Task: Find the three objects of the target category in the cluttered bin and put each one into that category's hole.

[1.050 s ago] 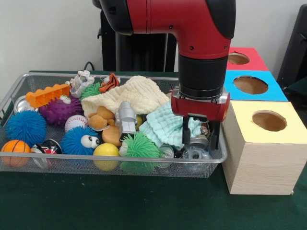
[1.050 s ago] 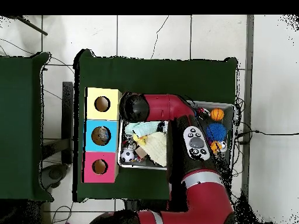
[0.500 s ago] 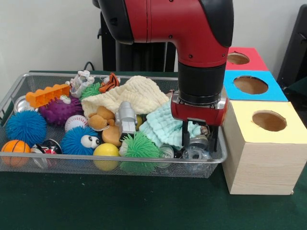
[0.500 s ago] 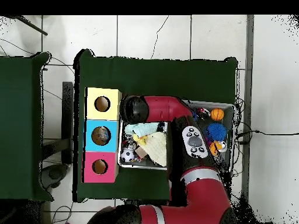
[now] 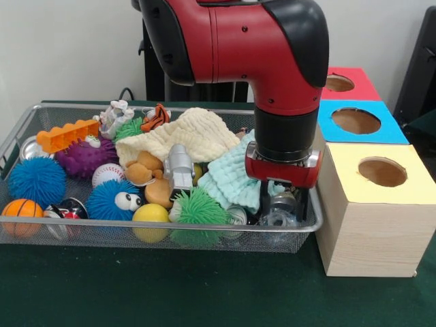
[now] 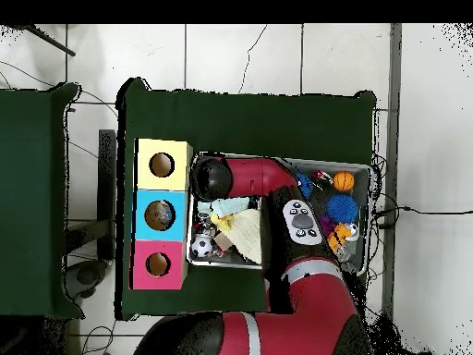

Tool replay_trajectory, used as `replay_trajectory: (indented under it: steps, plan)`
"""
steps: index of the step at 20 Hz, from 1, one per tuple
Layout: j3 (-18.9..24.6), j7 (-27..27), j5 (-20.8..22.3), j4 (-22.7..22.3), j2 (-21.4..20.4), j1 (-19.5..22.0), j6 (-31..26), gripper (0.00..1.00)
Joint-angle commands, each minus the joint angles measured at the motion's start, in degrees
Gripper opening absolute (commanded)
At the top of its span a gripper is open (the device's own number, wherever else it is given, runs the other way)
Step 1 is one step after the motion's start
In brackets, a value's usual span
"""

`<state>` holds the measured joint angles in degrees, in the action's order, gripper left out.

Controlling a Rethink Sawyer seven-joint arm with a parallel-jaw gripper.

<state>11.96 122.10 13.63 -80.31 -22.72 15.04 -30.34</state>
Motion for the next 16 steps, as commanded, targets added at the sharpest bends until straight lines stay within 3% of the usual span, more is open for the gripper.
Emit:
replay_trajectory:
  steps: [1,16]
  plan:
    - [1.03,0.16,1.95,0.47,3.8,-0.43,0.51,1.0]
    - [0.7,-0.08,1.59,6.89,8.28,-2.11,-0.26,1.0]
